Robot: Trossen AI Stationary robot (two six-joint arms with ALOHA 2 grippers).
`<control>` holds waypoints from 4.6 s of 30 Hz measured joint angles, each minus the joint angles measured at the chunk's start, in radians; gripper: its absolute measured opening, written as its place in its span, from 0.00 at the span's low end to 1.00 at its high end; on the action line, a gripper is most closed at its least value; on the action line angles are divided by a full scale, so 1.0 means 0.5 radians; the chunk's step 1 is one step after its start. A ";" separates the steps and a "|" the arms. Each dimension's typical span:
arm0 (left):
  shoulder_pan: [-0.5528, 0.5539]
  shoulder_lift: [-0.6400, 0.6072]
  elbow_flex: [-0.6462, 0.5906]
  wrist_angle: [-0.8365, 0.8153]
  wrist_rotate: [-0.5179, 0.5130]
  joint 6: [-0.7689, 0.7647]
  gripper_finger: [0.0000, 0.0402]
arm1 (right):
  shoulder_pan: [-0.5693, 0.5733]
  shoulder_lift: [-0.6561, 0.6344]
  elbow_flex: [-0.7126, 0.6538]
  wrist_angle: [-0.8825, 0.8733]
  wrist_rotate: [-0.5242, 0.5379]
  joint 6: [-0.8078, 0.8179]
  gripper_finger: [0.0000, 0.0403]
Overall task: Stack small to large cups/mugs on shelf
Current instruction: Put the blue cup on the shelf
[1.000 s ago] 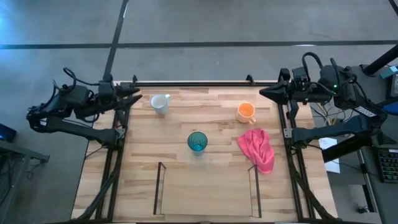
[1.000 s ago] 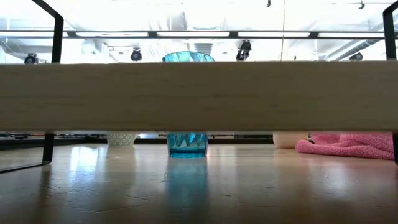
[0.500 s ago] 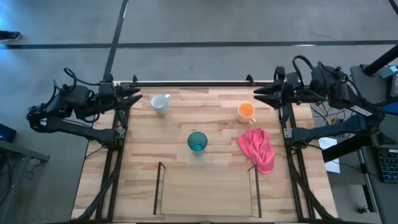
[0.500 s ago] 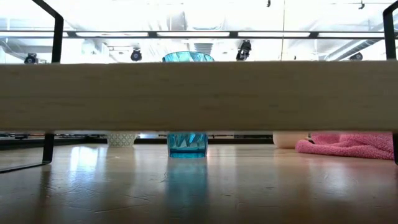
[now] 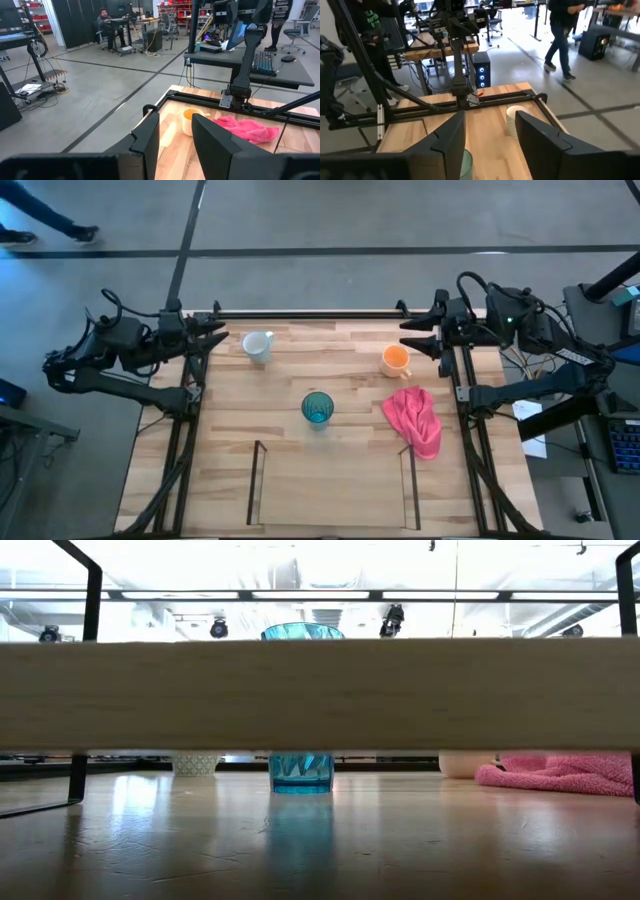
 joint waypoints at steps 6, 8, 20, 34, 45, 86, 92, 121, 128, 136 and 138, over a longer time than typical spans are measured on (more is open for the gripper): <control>0.000 0.000 0.000 0.002 0.001 0.000 0.26 | -0.001 0.057 0.000 0.001 -0.001 0.147 0.41; 0.000 0.000 0.000 0.013 0.001 0.000 0.26 | -0.001 0.080 0.000 0.011 -0.001 0.163 0.41; 0.000 0.066 0.012 0.042 0.221 -0.065 0.26 | 0.000 0.234 0.005 -0.075 -0.018 0.518 0.40; -0.001 0.569 0.014 0.039 0.576 -0.828 0.26 | 0.000 0.239 0.005 -0.224 -0.009 0.666 0.36; -0.001 1.061 0.101 0.044 0.676 -1.486 0.26 | 0.000 0.241 0.005 -0.369 -0.002 0.662 0.34; 0.000 1.595 0.310 -0.230 0.766 -1.837 0.26 | 0.000 0.238 -0.006 -0.586 -0.003 0.649 0.30; 0.000 1.594 0.306 -0.248 0.745 -1.836 0.26 | 0.000 0.239 -0.006 -0.586 -0.003 0.644 0.30; 0.000 1.669 0.295 -0.248 0.745 -1.835 0.26 | 0.000 0.289 -0.007 -0.586 -0.003 0.648 0.29; 0.000 1.668 0.288 -0.324 0.745 -1.835 0.26 | 0.000 0.289 -0.007 -0.586 -0.004 0.646 0.28; 0.000 1.668 0.288 -0.356 0.745 -1.836 0.26 | 0.000 0.289 -0.007 -0.586 -0.003 0.645 0.28; 0.000 1.668 0.288 -0.356 0.745 -1.836 0.25 | 0.000 0.289 -0.007 -0.586 -0.003 0.645 0.28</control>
